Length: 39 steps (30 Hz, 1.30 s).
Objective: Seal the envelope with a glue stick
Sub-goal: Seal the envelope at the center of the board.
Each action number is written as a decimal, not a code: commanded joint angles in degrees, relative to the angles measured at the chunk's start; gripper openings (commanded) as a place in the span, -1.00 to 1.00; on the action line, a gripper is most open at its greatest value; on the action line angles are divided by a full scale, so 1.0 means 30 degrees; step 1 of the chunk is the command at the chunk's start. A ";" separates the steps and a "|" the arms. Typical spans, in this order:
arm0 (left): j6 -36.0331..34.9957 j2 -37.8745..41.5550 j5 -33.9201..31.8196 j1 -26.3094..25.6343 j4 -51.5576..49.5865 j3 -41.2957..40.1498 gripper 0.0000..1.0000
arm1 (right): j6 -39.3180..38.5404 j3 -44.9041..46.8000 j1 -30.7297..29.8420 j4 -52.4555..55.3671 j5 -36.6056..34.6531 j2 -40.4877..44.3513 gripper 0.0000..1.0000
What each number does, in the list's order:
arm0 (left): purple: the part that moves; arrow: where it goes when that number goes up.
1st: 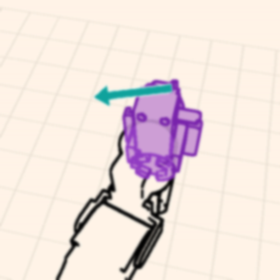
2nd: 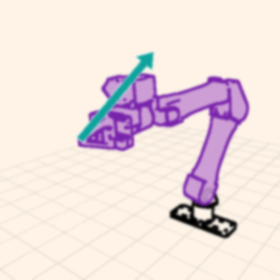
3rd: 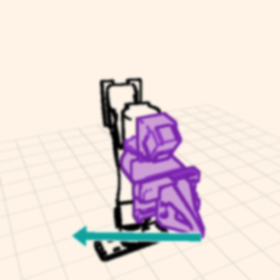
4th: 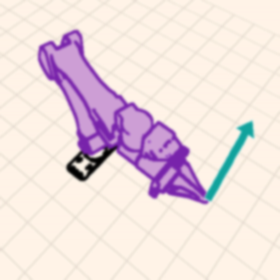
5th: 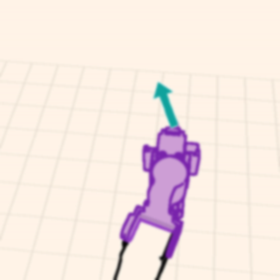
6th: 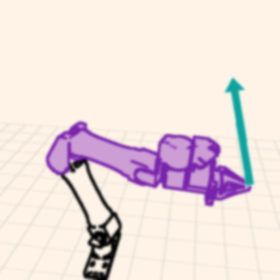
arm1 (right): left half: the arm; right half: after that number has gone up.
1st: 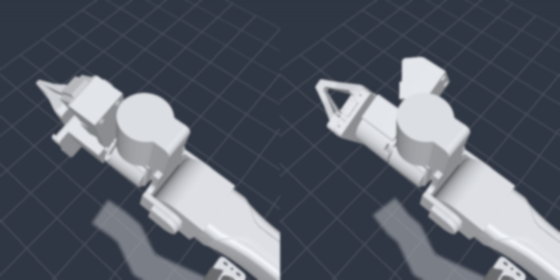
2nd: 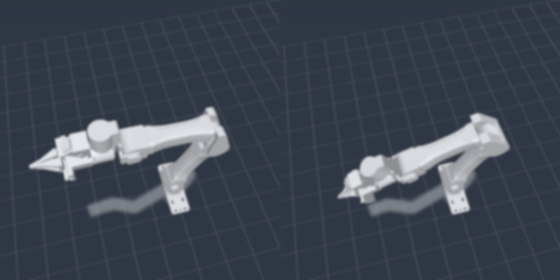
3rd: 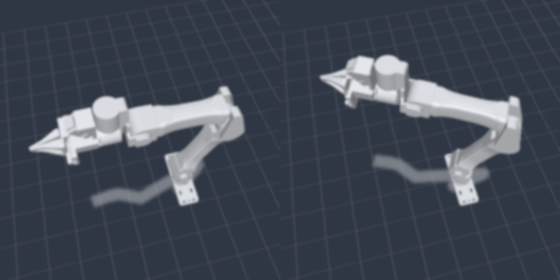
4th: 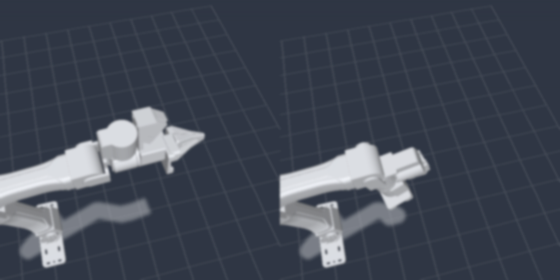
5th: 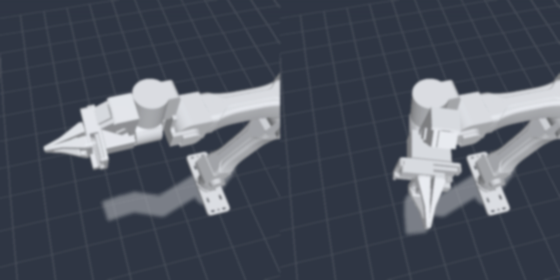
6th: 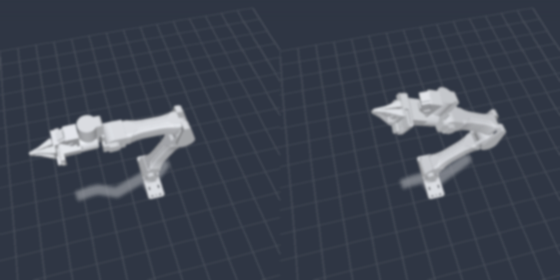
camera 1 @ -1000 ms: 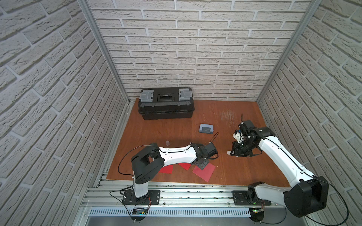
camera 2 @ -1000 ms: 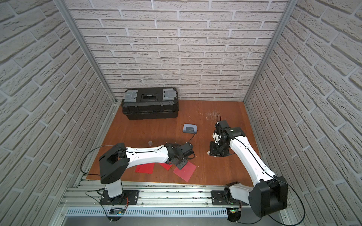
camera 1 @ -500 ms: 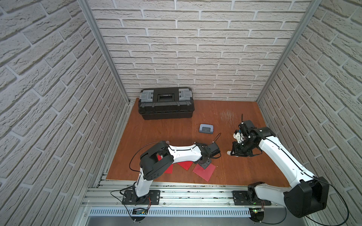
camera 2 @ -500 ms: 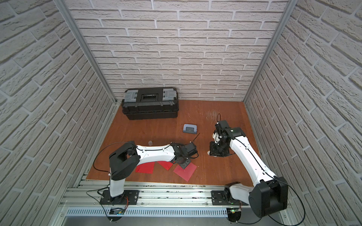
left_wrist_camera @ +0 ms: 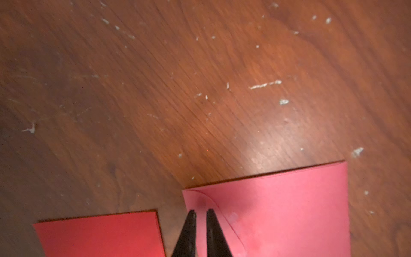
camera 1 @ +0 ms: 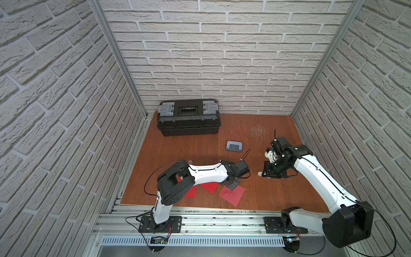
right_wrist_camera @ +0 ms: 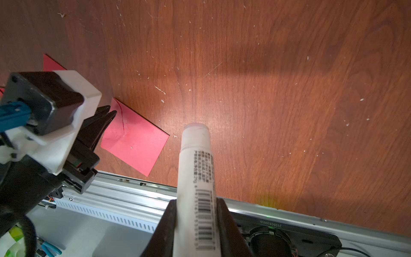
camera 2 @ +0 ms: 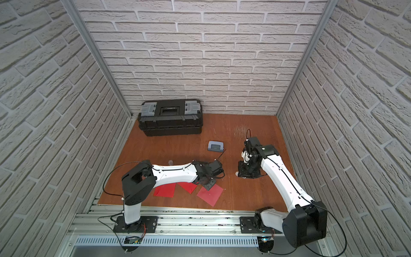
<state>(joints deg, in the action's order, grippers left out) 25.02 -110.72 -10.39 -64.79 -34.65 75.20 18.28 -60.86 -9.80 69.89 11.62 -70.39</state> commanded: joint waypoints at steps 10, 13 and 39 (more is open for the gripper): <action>-0.0161 -0.1112 0.0328 0.0077 -0.0592 0.0305 -0.73 | -0.0224 -0.0387 0.0045 0.0291 0.0251 0.0427 -0.95; -0.0172 -0.0814 0.0115 0.0058 -0.0577 0.0360 -0.72 | -0.0268 -0.0640 0.0037 0.0337 0.0399 0.0498 -0.95; 0.6695 0.9874 0.0711 0.1902 0.8548 -0.1746 -0.11 | 0.2774 -0.1237 -0.3394 -1.0432 0.1446 0.4223 -0.95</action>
<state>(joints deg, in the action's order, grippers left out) 39.53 -83.92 -10.37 -60.34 -18.76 72.01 23.88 -65.69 -18.85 51.66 15.97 -61.21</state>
